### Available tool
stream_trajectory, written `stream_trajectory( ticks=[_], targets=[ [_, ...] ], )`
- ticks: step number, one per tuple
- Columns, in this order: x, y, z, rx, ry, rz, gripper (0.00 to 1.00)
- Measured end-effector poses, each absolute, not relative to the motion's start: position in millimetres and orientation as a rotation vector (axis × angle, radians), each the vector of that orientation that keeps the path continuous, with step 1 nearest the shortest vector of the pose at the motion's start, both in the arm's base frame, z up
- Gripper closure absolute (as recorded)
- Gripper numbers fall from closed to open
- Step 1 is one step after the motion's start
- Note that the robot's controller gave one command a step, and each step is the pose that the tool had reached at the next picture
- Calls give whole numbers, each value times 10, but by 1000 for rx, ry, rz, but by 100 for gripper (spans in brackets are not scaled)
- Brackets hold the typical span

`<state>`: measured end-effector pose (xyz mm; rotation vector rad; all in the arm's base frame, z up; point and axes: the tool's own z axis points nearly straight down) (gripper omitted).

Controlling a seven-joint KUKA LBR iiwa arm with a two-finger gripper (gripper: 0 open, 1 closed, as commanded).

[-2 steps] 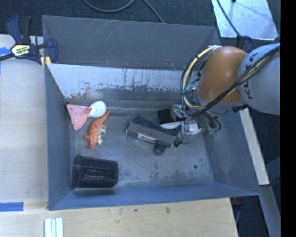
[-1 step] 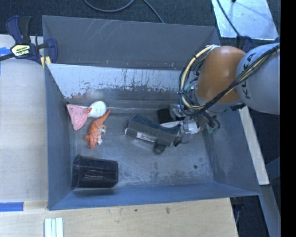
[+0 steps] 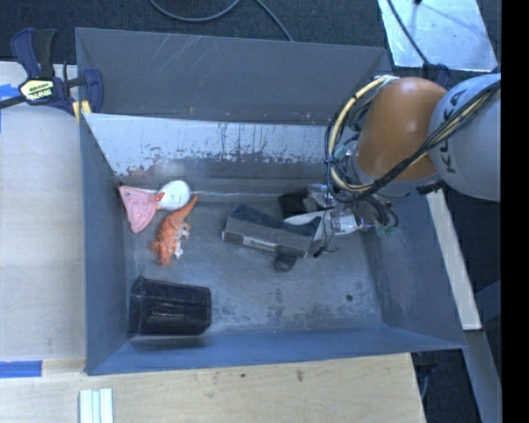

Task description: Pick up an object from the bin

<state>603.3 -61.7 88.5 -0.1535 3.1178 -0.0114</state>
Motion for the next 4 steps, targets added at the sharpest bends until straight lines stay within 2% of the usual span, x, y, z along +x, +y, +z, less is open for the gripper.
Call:
stream_trajectory(
  ticks=[1,2,3,4],
  targets=[
    [6072,-595,1003,-135,3119,-17,100],
    [6139,-645,1784,-165,3116,-12,100],
    [6140,-644,1784,-165,3115,-12,100],
    [6145,-602,2232,-133,3123,-10,100]
  ],
)
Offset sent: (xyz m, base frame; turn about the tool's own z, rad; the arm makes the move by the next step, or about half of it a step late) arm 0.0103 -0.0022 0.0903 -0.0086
